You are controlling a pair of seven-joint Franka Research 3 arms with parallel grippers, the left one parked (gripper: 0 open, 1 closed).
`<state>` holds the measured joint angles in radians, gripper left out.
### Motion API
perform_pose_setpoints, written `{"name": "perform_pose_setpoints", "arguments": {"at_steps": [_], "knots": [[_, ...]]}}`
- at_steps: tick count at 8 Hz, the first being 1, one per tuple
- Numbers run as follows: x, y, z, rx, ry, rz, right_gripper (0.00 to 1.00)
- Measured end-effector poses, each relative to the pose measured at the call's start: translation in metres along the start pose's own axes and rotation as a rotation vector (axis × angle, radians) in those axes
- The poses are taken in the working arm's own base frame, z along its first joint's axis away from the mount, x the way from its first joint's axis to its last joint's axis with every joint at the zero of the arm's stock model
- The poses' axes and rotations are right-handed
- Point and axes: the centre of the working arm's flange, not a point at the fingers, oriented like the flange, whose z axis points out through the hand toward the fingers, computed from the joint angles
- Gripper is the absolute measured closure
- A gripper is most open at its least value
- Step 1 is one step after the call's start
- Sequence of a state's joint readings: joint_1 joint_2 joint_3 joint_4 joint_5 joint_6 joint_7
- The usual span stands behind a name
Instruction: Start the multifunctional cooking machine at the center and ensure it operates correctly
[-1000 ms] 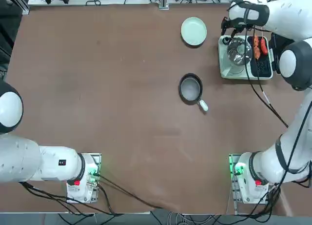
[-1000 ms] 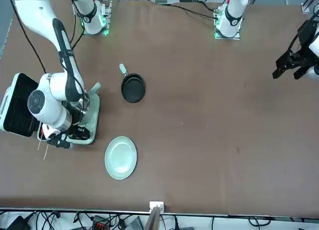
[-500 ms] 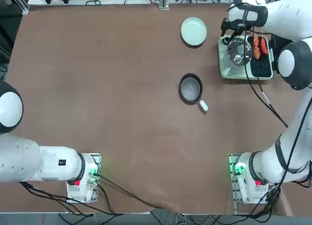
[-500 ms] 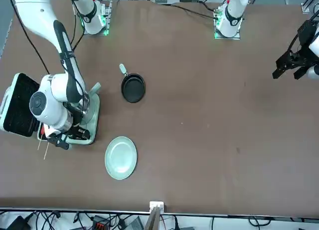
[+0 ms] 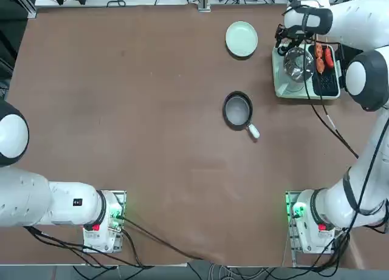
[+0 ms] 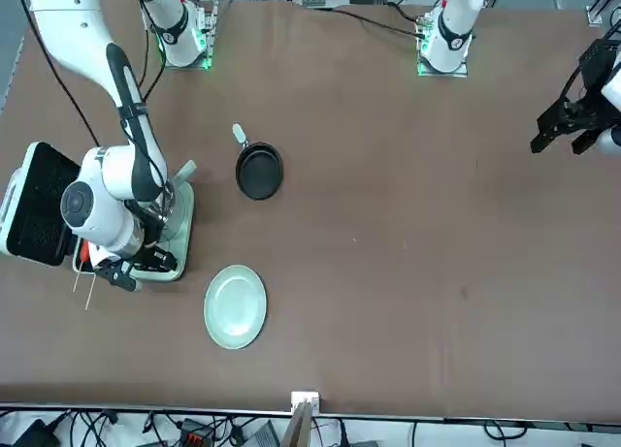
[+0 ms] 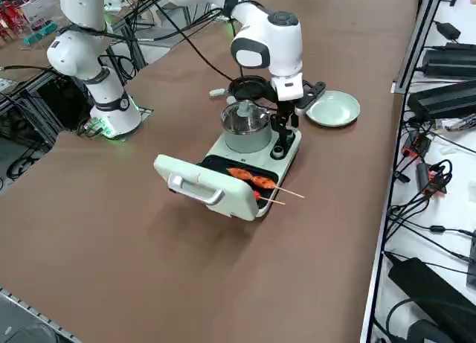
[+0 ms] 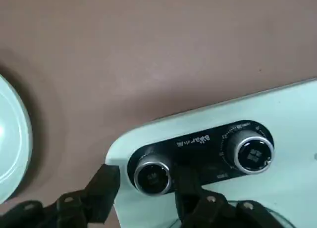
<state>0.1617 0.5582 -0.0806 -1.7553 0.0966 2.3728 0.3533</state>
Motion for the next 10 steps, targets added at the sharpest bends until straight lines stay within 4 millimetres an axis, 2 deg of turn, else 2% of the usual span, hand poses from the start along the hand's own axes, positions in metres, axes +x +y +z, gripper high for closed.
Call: {"name": "perform_pose_setpoints", "arguments": {"at_steps": [2, 6, 10], "knots": [[0.0002, 0.0004, 0.0, 0.0, 0.0, 0.001, 0.35], [0.003, 0.0087, 0.0026, -0.01, -0.001, 0.013, 0.36], [0.002, 0.0082, 0.0065, -0.011, -0.007, 0.018, 0.39]]}}
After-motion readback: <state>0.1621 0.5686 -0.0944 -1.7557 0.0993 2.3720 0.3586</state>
